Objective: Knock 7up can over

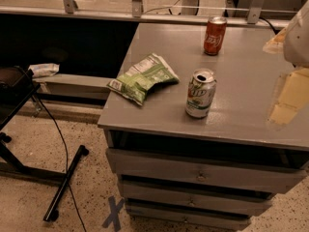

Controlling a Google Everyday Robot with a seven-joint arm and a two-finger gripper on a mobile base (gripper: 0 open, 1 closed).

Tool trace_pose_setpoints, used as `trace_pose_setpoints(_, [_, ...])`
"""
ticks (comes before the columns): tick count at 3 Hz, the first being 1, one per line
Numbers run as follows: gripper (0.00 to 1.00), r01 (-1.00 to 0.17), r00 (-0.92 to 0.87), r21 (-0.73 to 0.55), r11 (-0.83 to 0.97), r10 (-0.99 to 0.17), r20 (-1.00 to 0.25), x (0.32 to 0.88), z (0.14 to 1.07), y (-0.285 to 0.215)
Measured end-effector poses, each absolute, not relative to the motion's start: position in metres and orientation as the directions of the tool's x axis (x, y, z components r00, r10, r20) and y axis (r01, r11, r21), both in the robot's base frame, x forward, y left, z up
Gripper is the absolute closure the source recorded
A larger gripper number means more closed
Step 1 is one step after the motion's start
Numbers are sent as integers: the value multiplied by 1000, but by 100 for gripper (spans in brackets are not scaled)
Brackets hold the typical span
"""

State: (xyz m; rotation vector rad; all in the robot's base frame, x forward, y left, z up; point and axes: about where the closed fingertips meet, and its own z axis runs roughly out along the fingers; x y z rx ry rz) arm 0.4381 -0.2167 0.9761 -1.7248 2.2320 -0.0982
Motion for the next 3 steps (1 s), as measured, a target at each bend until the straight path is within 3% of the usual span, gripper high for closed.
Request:
trace_pose_setpoints(2, [0,-933,-206,-240,270,-943,-260,442,975,-213])
trace_pose_setpoints(3, [0,-933,-167,-228,278,-897,-408,462,960,-204])
